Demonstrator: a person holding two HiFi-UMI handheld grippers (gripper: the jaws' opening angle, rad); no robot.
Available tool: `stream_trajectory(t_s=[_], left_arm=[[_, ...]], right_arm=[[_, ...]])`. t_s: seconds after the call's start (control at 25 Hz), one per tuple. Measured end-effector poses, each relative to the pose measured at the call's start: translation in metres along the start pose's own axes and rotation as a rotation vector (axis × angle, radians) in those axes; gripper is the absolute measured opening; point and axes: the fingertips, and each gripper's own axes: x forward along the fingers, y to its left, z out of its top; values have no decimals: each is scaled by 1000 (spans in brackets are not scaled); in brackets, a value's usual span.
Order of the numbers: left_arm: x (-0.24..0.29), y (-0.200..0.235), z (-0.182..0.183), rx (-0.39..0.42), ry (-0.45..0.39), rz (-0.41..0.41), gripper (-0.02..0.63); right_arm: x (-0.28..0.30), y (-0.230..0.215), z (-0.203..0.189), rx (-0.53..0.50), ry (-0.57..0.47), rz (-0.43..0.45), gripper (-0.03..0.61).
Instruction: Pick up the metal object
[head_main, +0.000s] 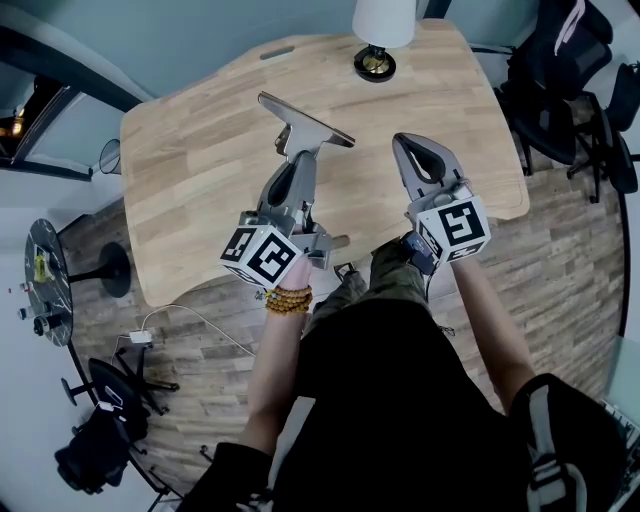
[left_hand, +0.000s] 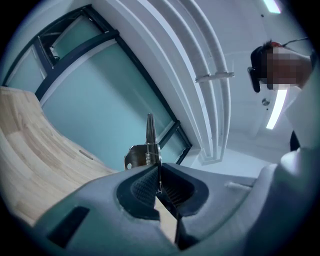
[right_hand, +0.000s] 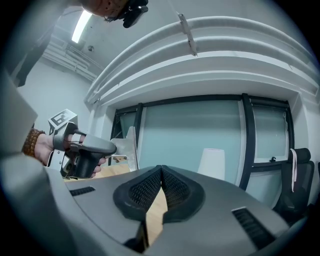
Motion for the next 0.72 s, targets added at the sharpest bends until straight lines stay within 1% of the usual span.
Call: stream_trajectory(t_s=[0.12, 0.36, 0.52, 0.72], left_arm=[[-4, 0, 2, 52, -1, 23, 21], [-8, -4, 5, 228, 5, 63, 20], [-12, -8, 8, 314, 2, 87, 20], [-15, -14, 12, 442, -3, 114, 20]], right_arm=[[1, 4, 4, 3, -9, 5, 5], [6, 14, 7, 7, -14, 26, 5], [9, 22, 12, 4, -25, 48, 5], [12, 29, 19, 11, -45, 58, 5]])
